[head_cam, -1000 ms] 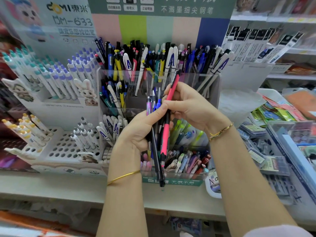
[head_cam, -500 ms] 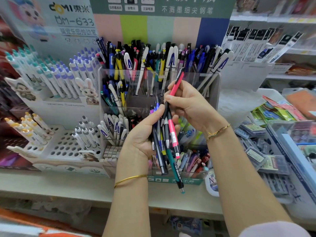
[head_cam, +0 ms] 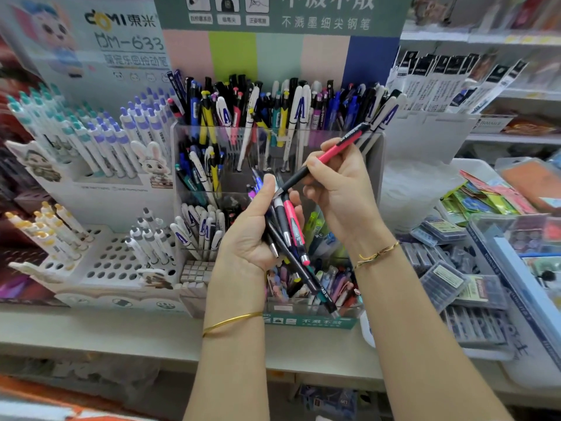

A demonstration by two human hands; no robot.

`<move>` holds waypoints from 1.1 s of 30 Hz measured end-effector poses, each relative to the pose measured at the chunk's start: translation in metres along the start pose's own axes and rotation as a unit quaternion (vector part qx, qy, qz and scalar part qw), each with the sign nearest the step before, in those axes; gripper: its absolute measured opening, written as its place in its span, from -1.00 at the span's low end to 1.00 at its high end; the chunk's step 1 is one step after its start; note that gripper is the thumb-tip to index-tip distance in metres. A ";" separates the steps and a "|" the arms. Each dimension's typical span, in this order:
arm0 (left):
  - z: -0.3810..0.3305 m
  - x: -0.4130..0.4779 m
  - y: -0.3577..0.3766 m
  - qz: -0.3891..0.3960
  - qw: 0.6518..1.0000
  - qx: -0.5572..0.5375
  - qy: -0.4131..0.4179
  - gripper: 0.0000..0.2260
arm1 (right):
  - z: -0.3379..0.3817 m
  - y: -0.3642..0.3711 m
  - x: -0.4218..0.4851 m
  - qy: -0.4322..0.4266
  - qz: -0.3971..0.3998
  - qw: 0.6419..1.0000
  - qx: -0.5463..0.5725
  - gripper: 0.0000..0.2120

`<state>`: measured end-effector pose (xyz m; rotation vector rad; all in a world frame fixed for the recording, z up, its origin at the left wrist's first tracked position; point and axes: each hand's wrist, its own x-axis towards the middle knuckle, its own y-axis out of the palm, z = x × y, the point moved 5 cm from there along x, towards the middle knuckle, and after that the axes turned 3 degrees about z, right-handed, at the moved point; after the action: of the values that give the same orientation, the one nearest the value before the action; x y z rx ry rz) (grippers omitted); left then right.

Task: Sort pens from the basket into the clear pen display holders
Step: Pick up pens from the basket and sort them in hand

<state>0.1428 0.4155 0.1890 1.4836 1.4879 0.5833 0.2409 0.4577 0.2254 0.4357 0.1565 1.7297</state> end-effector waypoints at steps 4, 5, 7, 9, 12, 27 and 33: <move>0.000 0.002 0.004 0.000 0.999 -0.039 0.024 -0.69 | -0.004 -0.002 -0.006 -0.022 -0.068 0.997 0.025 -0.82; -0.001 0.003 0.004 0.004 0.999 -0.034 0.030 -0.68 | -0.004 -0.002 -0.008 -0.025 -0.082 0.996 0.034 -0.82; -0.001 0.003 0.003 0.000 0.999 -0.012 0.048 -0.66 | -0.005 -0.002 -0.011 -0.030 -0.098 0.993 0.050 -0.82; -0.002 0.002 0.002 -0.024 0.997 0.011 0.079 -0.70 | -0.005 -0.001 -0.014 -0.033 -0.102 0.993 0.052 -0.81; -0.006 -0.001 -0.001 -0.075 0.987 0.040 0.138 -0.86 | -0.006 0.001 -0.018 -0.042 -0.096 0.993 0.055 -0.80; -0.014 -0.004 -0.002 -0.094 0.978 0.053 0.178 -0.70 | -0.005 0.001 -0.019 0.009 -0.082 0.987 0.138 -0.81; -0.014 -0.004 0.001 -0.093 0.979 0.038 0.178 -0.75 | -0.005 0.002 -0.018 -0.007 -0.089 0.985 0.147 -0.81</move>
<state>0.1305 0.4157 0.1973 1.3230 1.9218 0.7110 0.2396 0.4408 0.2182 0.6309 0.4323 1.5316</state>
